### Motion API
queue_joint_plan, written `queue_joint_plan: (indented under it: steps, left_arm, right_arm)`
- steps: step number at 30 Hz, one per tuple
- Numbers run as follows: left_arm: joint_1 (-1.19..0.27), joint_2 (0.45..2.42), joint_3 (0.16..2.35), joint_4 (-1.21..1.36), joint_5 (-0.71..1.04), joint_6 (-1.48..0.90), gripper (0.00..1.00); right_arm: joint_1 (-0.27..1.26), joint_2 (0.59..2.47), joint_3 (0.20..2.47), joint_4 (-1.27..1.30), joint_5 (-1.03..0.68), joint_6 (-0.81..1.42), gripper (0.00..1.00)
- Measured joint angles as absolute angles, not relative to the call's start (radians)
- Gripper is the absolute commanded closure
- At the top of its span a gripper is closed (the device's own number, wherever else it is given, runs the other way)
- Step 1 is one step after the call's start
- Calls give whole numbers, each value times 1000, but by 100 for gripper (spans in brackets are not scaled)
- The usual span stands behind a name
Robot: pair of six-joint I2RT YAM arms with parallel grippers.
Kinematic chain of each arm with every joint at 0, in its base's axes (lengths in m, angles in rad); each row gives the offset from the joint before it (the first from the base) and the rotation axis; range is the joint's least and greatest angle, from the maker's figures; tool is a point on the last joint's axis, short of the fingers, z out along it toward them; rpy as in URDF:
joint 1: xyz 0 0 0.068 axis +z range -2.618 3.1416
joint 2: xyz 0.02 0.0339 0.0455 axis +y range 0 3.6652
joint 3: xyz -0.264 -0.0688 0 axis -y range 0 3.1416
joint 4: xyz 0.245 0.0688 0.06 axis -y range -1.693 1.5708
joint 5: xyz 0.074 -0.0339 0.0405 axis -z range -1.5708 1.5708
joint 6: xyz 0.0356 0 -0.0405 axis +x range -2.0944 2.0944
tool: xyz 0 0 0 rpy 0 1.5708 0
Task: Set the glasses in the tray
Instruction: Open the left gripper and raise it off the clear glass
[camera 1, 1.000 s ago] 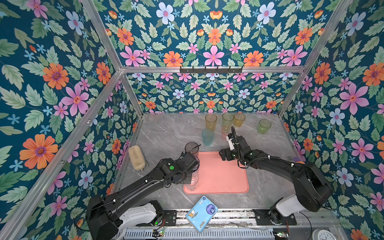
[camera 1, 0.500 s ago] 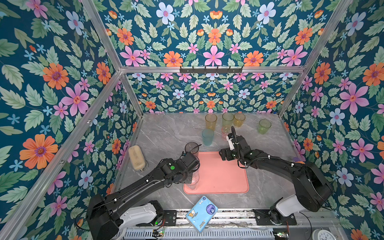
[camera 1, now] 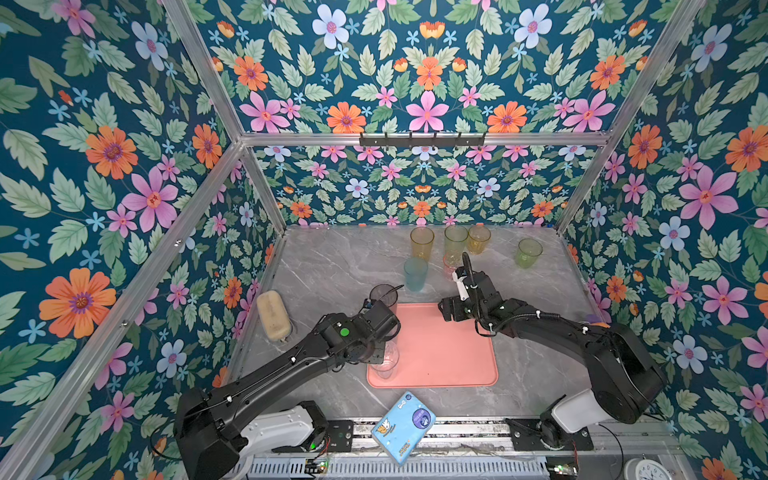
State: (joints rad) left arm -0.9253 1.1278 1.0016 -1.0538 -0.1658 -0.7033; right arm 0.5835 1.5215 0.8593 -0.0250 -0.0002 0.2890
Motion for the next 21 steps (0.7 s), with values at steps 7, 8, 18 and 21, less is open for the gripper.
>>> queue_joint_plan:
  steps: [7,8,18,21]
  left_arm:
    - [-925,1162,1174,-1121,-226,-659,56]
    - [-923,1173,1208,-1131,-241,-644,56]
    - [-796,1284,1467,-1137,-346,-488,48]
    - [-709,1293,1487,-1074,-344,-457,45]
  right_arm:
    - [583,1525,860,-24,-1,289,6]
    - [583,1528,861,-25,-1,289,6]
    - [583,1533,937,-89,4,308,6]
    - [583,1516,977,-133,12,309,6]
